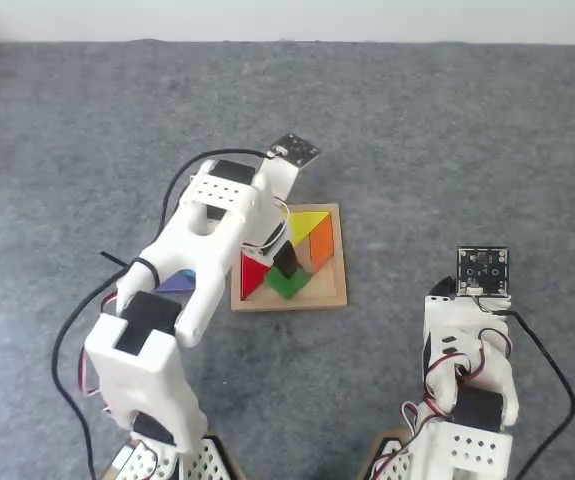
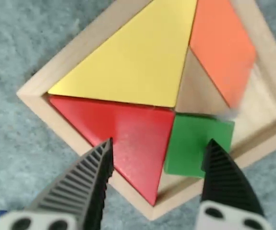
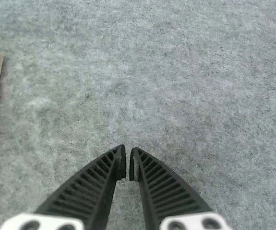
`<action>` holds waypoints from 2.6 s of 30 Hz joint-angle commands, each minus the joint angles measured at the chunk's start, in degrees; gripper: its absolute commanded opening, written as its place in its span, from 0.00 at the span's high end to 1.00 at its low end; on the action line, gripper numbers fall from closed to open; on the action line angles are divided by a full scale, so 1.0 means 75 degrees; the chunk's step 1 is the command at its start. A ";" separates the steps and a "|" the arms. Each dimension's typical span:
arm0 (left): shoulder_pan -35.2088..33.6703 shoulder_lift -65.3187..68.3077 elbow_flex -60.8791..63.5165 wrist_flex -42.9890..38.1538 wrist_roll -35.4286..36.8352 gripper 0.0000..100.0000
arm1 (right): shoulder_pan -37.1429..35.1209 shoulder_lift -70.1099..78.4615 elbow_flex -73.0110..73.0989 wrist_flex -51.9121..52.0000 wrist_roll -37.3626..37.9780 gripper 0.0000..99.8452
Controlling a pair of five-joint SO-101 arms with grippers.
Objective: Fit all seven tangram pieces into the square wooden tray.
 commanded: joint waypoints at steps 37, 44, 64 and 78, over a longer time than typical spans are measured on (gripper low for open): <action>-0.2168 -0.2579 -0.3288 0.2321 0.0586 0.73 | 0.0088 -0.0135 0.0129 -0.0018 0.0082 0.97; -0.3587 -0.4747 -0.2163 0.3282 0.0504 0.73 | 0.0064 -0.0135 0.0129 -0.0006 0.0082 0.97; -0.3927 -0.3810 0.3182 -0.0809 0.4607 0.73 | 0.0064 -0.0135 0.0129 0.0006 0.0082 0.97; -0.3915 -0.0141 0.1260 -0.0715 0.4947 0.88 | 0.0064 -0.0135 0.0129 -0.0018 0.0082 0.97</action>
